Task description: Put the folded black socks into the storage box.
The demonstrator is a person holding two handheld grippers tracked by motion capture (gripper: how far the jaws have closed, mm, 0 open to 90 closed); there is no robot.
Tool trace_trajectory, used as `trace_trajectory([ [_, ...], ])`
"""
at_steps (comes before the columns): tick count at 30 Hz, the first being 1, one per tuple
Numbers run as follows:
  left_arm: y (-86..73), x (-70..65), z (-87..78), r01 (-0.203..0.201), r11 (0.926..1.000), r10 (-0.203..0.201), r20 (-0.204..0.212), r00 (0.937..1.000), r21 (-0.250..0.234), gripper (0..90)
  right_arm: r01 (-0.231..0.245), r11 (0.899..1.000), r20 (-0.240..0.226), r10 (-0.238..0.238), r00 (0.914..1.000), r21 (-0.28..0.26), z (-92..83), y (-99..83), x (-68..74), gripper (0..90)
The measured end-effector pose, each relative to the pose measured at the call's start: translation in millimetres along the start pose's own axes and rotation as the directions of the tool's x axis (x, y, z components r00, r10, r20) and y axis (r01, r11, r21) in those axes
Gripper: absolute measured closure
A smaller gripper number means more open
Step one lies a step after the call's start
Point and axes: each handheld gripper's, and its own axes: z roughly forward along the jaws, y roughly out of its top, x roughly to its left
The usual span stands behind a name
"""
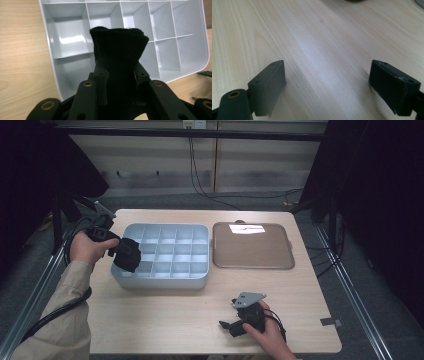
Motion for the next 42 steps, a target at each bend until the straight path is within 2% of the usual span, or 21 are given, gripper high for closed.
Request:
trace_trajectory([
  [23,-6.9,18.9,7.2,0.01,0.9999,-0.01,-0.045,0.999,0.007,71.0,-0.001,1.0,0.0,0.001,1.0,-0.003,0.1,-0.3,0.3,13.4],
  [28,-8.6,20.5,9.4,0.013,0.9999,-0.013,-0.057,0.9983,0.003,71.0,0.0,1.0,0.0,0.0,1.0,-0.003,0.1,-0.3,0.3,13.4],
  [33,-9.8,22.6,13.5,0.01,0.9997,-0.009,-0.061,0.9981,0.022,71.0,0.0,1.0,0.001,0.0,1.0,-0.003,0.1,-0.3,0.4,13.4],
  [34,-10.5,22.2,15.6,0.023,0.9997,-0.023,-0.06,0.998,0.012,70.9,0.001,1.0,0.001,-0.001,1.0,-0.004,0.1,-0.4,0.3,13.4],
  [41,-11.1,24.8,18.6,0.012,0.9999,-0.011,-0.076,0.9971,0.009,71.0,-0.001,1.0,0.002,0.001,1.0,-0.004,0.0,-0.4,0.4,13.4],
  [42,-11.2,23.7,19.3,0.023,0.9996,-0.022,-0.074,0.997,0.015,70.9,0.0,1.0,0.001,0.0,1.0,-0.004,0.1,-0.4,0.4,13.4],
])
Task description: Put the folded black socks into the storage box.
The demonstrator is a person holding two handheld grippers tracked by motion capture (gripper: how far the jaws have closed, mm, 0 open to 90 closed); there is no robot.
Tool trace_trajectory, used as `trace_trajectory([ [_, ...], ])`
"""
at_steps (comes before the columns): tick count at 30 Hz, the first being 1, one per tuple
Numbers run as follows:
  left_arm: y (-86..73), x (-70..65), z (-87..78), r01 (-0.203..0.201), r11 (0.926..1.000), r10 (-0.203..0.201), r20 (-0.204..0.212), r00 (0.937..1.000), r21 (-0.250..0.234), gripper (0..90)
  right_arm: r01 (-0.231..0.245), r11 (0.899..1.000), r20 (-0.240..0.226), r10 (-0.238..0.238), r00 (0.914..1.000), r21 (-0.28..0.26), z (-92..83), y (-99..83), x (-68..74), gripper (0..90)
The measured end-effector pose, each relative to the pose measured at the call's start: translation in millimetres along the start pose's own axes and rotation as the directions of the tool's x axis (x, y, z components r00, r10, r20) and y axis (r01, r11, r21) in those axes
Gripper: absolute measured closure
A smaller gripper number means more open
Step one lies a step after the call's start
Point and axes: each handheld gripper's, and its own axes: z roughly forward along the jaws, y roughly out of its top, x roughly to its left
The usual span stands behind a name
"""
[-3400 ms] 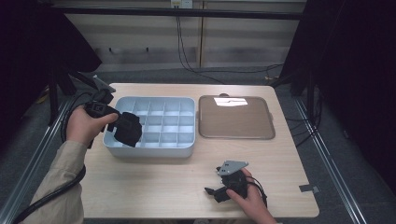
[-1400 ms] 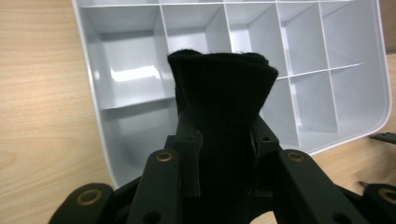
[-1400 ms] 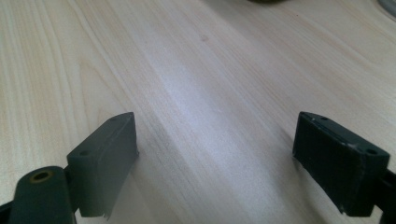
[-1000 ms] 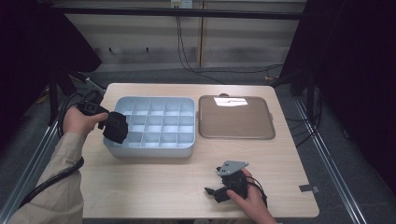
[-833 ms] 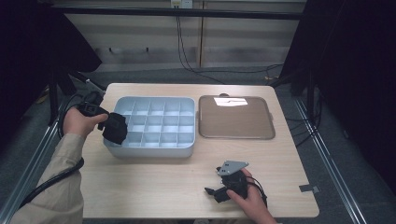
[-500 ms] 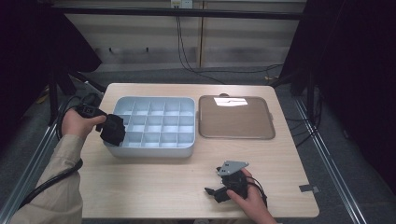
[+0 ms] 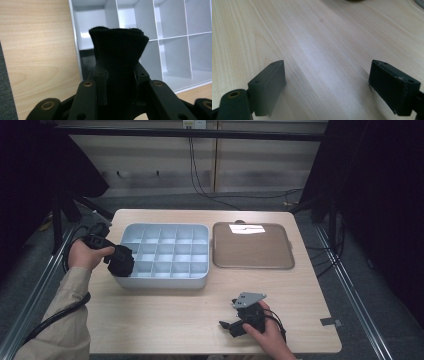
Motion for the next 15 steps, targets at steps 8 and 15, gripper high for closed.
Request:
trace_trajectory([
  [8,-1.3,1.8,3.0,-0.006,0.9999,0.006,-0.003,1.0,0.015,70.9,-0.001,1.0,0.0,0.001,1.0,0.0,0.0,0.0,0.1,13.4],
  [15,-1.3,0.7,6.8,-0.013,0.9997,0.014,-0.028,0.9995,0.02,71.0,-0.001,1.0,0.0,0.001,1.0,0.0,0.0,0.0,0.1,13.4],
])
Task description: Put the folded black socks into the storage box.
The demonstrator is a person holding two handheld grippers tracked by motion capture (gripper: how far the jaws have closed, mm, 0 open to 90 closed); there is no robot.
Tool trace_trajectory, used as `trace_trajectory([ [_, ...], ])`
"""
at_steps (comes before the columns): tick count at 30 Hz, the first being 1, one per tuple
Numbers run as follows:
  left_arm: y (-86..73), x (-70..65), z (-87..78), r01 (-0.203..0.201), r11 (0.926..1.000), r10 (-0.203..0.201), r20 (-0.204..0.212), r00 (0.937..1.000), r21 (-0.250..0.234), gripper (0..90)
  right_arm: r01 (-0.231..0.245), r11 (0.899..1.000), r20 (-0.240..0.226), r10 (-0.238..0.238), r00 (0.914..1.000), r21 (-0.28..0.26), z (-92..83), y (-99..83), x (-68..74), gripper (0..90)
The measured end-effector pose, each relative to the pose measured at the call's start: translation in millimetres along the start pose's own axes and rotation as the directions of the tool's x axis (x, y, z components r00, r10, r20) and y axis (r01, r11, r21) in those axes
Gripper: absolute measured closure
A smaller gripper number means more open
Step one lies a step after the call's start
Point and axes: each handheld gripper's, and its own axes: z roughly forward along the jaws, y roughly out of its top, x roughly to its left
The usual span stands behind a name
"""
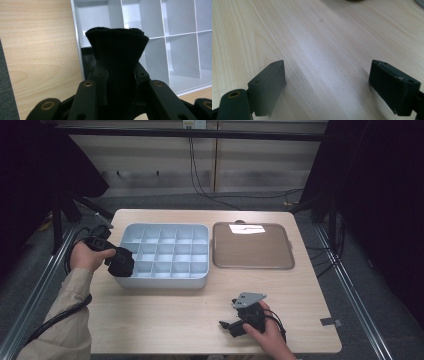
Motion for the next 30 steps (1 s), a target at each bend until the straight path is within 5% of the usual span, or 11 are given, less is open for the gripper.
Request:
trace_trajectory([
  [30,0.0,-6.9,15.8,-0.02,0.9988,0.023,-0.072,0.9971,0.044,71.4,-0.002,1.0,0.001,0.002,1.0,0.001,-0.2,0.0,0.2,13.3],
])
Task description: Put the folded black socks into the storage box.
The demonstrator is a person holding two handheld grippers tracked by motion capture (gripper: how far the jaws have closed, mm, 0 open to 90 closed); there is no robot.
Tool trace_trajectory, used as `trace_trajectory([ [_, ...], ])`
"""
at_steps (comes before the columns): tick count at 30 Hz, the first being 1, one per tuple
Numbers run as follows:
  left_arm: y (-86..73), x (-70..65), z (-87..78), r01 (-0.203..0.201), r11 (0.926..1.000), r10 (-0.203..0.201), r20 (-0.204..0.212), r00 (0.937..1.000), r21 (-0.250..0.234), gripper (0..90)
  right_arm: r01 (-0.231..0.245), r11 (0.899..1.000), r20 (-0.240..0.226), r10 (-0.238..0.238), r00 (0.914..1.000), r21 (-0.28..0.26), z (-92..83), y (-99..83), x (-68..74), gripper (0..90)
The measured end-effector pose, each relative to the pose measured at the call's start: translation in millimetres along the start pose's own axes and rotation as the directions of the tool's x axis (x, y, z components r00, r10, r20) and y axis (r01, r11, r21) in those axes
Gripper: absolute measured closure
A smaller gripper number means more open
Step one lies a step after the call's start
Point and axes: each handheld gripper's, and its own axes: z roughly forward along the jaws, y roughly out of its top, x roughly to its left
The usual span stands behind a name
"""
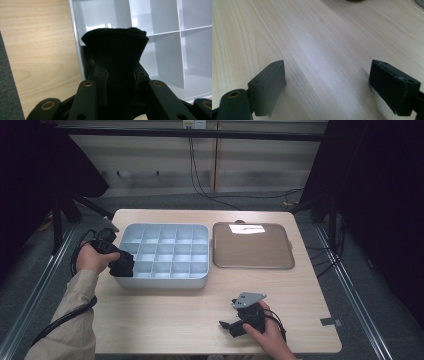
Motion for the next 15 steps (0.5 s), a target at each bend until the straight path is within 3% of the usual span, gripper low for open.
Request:
trace_trajectory([
  [15,-0.7,-0.8,7.0,-0.006,1.0,0.006,-0.01,0.9999,0.006,71.7,0.001,1.0,-0.001,-0.001,1.0,0.0,0.0,0.0,-0.1,13.4],
])
